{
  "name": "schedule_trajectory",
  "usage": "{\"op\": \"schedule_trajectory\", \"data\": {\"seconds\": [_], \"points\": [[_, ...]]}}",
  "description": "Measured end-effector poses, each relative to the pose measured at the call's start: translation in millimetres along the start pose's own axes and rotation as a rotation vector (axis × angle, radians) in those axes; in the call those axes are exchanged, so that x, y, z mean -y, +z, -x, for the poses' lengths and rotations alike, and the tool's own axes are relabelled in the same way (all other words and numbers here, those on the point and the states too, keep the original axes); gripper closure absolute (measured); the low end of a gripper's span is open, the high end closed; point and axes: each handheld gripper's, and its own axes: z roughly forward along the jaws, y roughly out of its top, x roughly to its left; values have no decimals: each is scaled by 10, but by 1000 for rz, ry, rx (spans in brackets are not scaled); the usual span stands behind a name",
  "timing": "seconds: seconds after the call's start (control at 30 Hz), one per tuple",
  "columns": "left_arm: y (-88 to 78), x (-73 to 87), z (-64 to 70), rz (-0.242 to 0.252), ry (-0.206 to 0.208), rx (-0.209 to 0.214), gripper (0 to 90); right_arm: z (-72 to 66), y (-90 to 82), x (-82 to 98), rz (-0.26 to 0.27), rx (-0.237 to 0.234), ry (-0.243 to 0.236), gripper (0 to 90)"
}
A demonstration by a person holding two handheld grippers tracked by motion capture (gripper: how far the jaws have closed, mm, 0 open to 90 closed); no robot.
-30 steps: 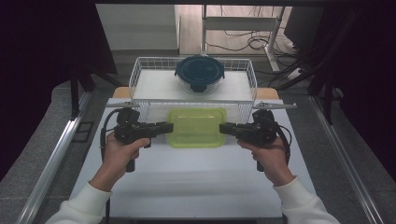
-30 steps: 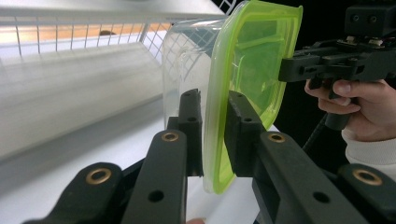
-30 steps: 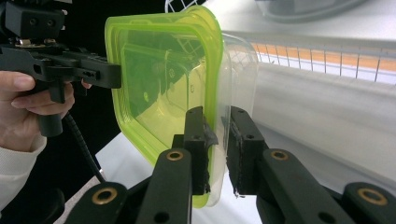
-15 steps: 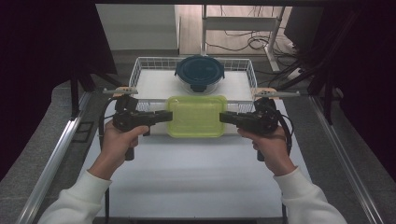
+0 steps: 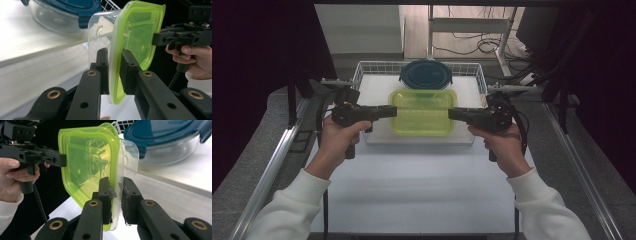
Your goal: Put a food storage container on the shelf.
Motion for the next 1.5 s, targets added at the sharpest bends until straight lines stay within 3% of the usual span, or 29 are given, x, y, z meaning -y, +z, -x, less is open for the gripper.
{"op": "schedule_trajectory", "data": {"seconds": [0.27,0.6,0.9,1.1,1.37,1.5], "points": [[-14,-303,-59,10,-2,5,794,56,16,-296,19,-19,11,780],[48,-739,-187,4,-10,2,798,173,83,-700,18,-7,23,781],[170,-1046,-309,-15,-30,0,798,371,156,-977,20,-9,60,783],[296,-1134,-463,-34,-82,4,799,516,237,-1069,-1,-6,100,784],[450,-1139,-659,-63,-149,-11,801,738,420,-1075,-60,-8,214,783],[494,-1141,-734,-60,-181,-1,800,815,484,-1074,-65,1,235,780]]}}
